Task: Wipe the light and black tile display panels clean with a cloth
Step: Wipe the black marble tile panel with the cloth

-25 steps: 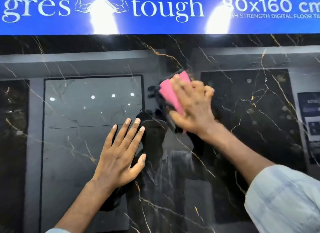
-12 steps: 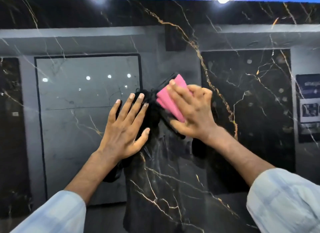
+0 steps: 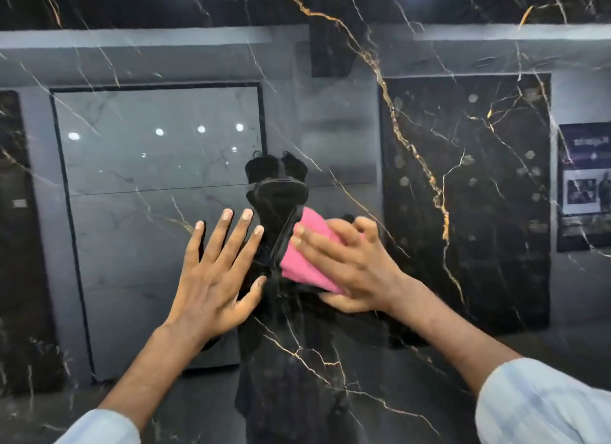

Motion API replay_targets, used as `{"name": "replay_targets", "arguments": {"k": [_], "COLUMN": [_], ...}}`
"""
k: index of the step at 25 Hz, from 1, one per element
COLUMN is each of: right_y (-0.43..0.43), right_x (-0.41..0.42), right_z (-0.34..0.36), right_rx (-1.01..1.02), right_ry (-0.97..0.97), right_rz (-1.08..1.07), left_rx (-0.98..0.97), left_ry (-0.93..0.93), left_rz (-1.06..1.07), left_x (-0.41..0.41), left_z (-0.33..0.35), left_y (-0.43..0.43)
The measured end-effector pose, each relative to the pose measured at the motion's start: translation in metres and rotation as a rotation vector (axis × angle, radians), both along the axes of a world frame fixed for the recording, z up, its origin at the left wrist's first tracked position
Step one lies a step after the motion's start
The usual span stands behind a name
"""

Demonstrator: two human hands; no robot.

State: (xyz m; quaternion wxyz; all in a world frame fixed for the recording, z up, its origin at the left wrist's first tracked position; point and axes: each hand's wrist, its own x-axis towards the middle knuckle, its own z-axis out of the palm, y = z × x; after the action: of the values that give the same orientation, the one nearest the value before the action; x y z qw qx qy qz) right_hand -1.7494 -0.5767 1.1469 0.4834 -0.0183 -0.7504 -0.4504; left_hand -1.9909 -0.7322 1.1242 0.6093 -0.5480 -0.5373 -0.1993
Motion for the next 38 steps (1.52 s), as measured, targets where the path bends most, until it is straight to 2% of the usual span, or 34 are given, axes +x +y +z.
{"name": "replay_targets", "arguments": {"k": [1, 2, 5, 7, 8, 11, 12, 14, 17, 18, 19, 22, 23, 24, 25, 28, 29, 30, 31, 33, 34, 35, 36, 38], "right_y": [0.001, 0.004, 0.008, 0.002, -0.001, -0.007, -0.005, 0.005, 0.010, 0.008, 0.005, -0.010, -0.011, -0.007, -0.001, 0.007, 0.002, -0.003, -0.009, -0.018, -0.015, -0.010, -0.004, 0.004], "right_x": [0.005, 0.010, 0.018, 0.012, 0.005, 0.001, 0.006, 0.018, 0.029, 0.026, 0.020, 0.007, 0.010, 0.016, 0.021, 0.032, 0.028, 0.020, 0.011, 0.004, 0.008, 0.016, 0.024, 0.037], "right_z": [0.001, 0.010, 0.038, 0.030, 0.015, -0.035, -0.035, -0.016, 0.002, -0.008, -0.028, -0.104, -0.114, -0.109, -0.097, -0.063, -0.066, -0.078, -0.099, -0.140, -0.146, -0.142, -0.134, -0.118], "right_rx": [0.048, 0.051, -0.179, -0.287, -0.252, 0.018, 0.050, -0.030, -0.309, -0.327, -0.293, -0.072, -0.043, -0.049, -0.083, -0.339, -0.403, -0.411, -0.359, -0.182, -0.134, -0.140, -0.188, -0.391], "right_ry": [-0.092, -0.076, 0.314, 0.467, 0.438, 0.016, -0.065, 0.040, 0.443, 0.485, 0.448, -0.036, -0.147, -0.176, -0.122, 0.347, 0.450, 0.461, 0.357, 0.000, -0.106, -0.113, -0.038, 0.273], "right_rz": [-0.018, -0.034, -0.038, -0.029, -0.018, -0.026, -0.036, -0.037, -0.025, -0.013, 0.008, 0.034, 0.026, 0.017, 0.005, -0.021, -0.013, 0.003, 0.015, 0.038, 0.041, 0.044, 0.035, 0.028], "left_rx": [0.006, 0.015, 0.041, 0.049, 0.050, 0.040, 0.035, 0.022, -0.020, -0.035, -0.047, -0.093, -0.108, -0.119, -0.125, -0.104, -0.092, -0.078, -0.067, -0.054, -0.049, -0.045, -0.041, -0.028], "left_ry": [0.005, 0.006, 0.001, 0.004, 0.002, -0.001, -0.004, -0.016, -0.069, -0.088, -0.103, -0.119, -0.116, -0.112, -0.101, -0.070, -0.071, -0.072, -0.074, -0.075, -0.073, -0.070, -0.067, -0.066], "left_rz": [-0.006, -0.013, -0.034, -0.044, -0.046, -0.044, -0.048, -0.062, -0.100, -0.115, -0.135, -0.227, -0.235, -0.217, -0.182, -0.100, -0.090, -0.084, -0.083, -0.088, -0.090, -0.091, -0.094, -0.099], "left_x": [-0.001, -0.001, -0.001, -0.001, -0.001, -0.002, -0.002, -0.001, 0.003, 0.005, 0.008, 0.008, 0.006, 0.004, 0.002, -0.004, -0.004, -0.003, -0.003, -0.004, -0.004, -0.005, -0.005, -0.005], "left_z": [-0.001, -0.001, -0.004, -0.005, -0.005, -0.005, -0.005, -0.006, -0.011, -0.015, -0.021, -0.052, -0.066, -0.080, -0.090, -0.102, -0.103, -0.104, -0.105, -0.108, -0.108, -0.109, -0.109, -0.108], "left_y": [0.001, 0.002, 0.005, 0.005, 0.005, 0.004, 0.004, 0.002, -0.001, -0.003, -0.005, -0.015, -0.018, -0.021, -0.022, -0.018, -0.016, -0.014, -0.013, -0.011, -0.010, -0.010, -0.010, -0.010]}}
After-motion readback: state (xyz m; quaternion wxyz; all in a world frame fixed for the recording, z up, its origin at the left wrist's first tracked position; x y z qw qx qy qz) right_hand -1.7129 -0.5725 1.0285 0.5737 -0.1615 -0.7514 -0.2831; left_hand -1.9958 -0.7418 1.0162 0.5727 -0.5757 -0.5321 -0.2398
